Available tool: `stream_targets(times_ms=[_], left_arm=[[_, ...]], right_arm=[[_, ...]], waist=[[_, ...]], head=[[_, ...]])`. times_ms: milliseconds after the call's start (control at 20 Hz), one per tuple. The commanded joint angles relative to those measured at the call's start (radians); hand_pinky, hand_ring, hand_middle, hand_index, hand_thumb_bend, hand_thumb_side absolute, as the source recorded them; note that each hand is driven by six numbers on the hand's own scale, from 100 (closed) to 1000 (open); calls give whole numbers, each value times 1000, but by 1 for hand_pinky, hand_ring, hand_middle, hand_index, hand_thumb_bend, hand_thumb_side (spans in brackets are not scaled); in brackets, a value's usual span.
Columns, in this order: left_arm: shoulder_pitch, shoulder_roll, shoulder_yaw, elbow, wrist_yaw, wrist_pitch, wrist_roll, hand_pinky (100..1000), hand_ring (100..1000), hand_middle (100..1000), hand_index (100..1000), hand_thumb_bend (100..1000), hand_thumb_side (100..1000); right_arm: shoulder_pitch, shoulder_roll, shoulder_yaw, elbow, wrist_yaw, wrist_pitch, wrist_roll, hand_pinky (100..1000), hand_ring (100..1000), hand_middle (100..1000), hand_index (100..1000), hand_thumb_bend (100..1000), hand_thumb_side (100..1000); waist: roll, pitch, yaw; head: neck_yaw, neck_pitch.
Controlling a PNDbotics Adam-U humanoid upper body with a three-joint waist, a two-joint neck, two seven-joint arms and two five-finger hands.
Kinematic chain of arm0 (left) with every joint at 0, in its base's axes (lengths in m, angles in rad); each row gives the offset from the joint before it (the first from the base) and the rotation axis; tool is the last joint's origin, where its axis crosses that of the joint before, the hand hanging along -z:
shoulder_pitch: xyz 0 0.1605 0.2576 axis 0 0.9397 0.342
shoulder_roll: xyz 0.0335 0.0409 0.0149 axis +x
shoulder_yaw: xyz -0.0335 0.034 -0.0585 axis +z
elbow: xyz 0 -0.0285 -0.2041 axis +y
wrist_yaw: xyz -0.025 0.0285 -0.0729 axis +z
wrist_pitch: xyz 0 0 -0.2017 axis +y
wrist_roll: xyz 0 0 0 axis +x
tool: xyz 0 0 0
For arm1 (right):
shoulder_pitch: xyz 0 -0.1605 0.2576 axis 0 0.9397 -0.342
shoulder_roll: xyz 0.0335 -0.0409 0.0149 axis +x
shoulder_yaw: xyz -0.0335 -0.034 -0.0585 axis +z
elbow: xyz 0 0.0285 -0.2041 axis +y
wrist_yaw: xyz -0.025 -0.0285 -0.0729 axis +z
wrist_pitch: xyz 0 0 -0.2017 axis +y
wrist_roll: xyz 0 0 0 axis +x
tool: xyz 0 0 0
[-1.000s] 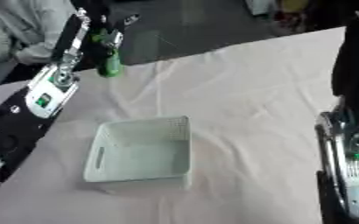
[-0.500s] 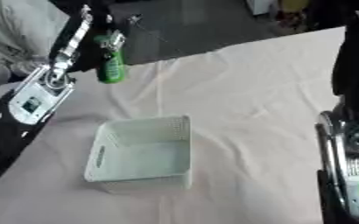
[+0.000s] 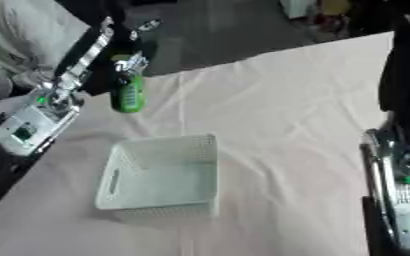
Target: Pick up objects on the table and place them in the box.
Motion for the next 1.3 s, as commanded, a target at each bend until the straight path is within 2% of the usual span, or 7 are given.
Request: stream_targets(times_ms=[50,100,700,1050,1300], left_arm=[[3,57,-9,-53,33,3,-44,100,100,100,362,244,738],[10,64,-16,-66,40,4,-58,100,100,100,361,214,752],[82,126,-58,-159,63,32,-205,100,100,100,371,218,743],[140,156,-68,-218,102,48,-233,100,100,100,370,217,741],[189,187,-62,-254,47,46,-259,100,100,100,425,209,815]], right_arm=[[-11,-8,5,-12,3,0,3,275,457,517,570,100,1000],[-12,-8,5,-12,3,0,4,275,457,517,570,100,1000],[-12,-14,5,-8,4,0,5,274,457,517,570,100,1000],[-11,-18,4,-7,7,0,3,274,457,517,570,100,1000],[-8,-23,2,-5,9,1,1,273,457,517,570,100,1000]], waist=[[-4,-16,0],[-4,-16,0],[-2,-16,3],[-1,-17,8],[-1,-19,15]], head=[[-13,-10],[-14,-10],[-17,-9],[-20,-7],[-22,-4]])
